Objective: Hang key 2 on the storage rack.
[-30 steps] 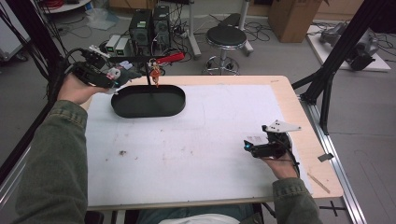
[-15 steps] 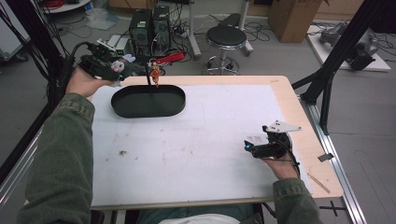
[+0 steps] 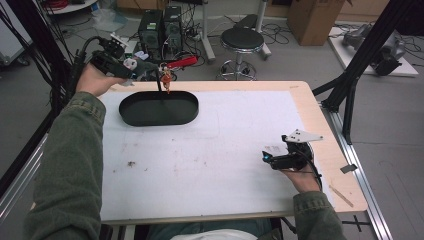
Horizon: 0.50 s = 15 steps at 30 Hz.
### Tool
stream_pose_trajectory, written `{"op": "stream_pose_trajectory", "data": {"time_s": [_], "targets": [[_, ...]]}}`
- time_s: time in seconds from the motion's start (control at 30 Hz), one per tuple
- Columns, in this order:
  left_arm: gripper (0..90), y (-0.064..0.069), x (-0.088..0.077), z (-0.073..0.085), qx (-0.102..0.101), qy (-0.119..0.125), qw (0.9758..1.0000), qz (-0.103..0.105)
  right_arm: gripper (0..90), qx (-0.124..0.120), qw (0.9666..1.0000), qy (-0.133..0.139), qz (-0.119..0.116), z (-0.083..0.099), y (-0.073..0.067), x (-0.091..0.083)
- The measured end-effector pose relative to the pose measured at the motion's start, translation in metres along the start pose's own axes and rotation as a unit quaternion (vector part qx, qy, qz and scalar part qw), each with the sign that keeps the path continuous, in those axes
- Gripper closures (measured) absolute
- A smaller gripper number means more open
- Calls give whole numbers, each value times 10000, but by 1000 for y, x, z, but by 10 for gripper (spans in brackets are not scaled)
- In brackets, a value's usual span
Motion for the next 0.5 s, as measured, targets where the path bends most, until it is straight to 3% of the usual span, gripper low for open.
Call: {"op": "stream_pose_trajectory", "data": {"time_s": [0.2,0.5], "targets": [[524,-7,4,-2,-59,9,9998,-179,10,4,10000,-7,-11,0,-1,0],[524,-12,17,0,-258,-64,9995,-184,10,-16,10000,-61,-16,2,-1,0]]}}
Point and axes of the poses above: each handheld gripper's, and its own axes: x roughly forward along the jaws, z roughly out of its underside, y roughly to its right, the point moved 10 cm from there along x, roughly forward along the jaws, and after that the axes turned 5 degrees about -x, right-handed, at the moved point
